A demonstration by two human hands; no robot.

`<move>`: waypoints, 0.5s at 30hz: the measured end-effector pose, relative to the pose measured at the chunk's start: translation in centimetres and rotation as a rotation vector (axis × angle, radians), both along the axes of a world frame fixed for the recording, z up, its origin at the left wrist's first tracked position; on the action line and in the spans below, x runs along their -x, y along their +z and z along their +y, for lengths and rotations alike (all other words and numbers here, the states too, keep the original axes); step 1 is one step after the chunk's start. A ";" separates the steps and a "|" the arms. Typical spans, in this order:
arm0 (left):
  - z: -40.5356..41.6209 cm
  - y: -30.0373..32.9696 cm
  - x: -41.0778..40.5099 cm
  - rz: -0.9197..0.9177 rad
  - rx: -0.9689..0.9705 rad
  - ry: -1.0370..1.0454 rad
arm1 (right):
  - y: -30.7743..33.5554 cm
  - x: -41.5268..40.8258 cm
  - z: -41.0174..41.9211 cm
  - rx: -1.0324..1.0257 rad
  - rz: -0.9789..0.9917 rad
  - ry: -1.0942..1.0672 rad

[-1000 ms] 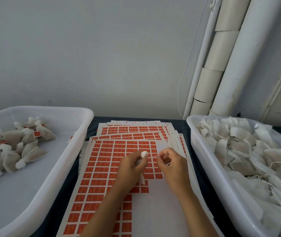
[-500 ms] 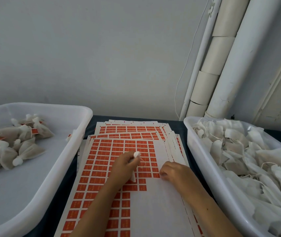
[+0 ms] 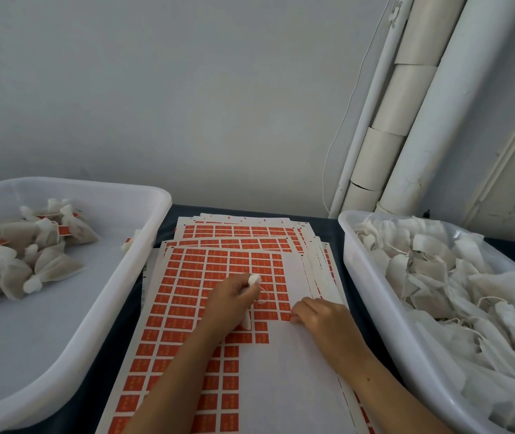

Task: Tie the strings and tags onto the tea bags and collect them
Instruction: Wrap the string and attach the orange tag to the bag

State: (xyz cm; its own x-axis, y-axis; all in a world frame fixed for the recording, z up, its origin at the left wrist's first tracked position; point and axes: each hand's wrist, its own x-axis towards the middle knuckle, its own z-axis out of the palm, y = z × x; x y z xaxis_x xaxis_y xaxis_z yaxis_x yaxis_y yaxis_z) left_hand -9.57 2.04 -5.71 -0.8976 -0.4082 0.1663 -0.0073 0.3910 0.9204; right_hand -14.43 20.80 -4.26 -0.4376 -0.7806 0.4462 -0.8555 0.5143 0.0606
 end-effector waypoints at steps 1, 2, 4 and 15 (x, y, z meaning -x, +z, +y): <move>0.0 0.0 0.0 -0.002 0.002 0.002 | -0.1 -0.1 0.0 -0.003 0.013 -0.003; 0.0 -0.1 0.0 -0.003 0.002 0.002 | -0.2 -0.1 0.0 -0.009 0.027 -0.008; 0.1 -0.1 0.0 -0.004 -0.001 -0.001 | -0.1 -0.1 0.0 -0.017 0.053 -0.016; 0.1 0.1 -0.2 0.008 -0.023 -0.010 | 1.3 0.1 0.5 -0.127 0.116 0.096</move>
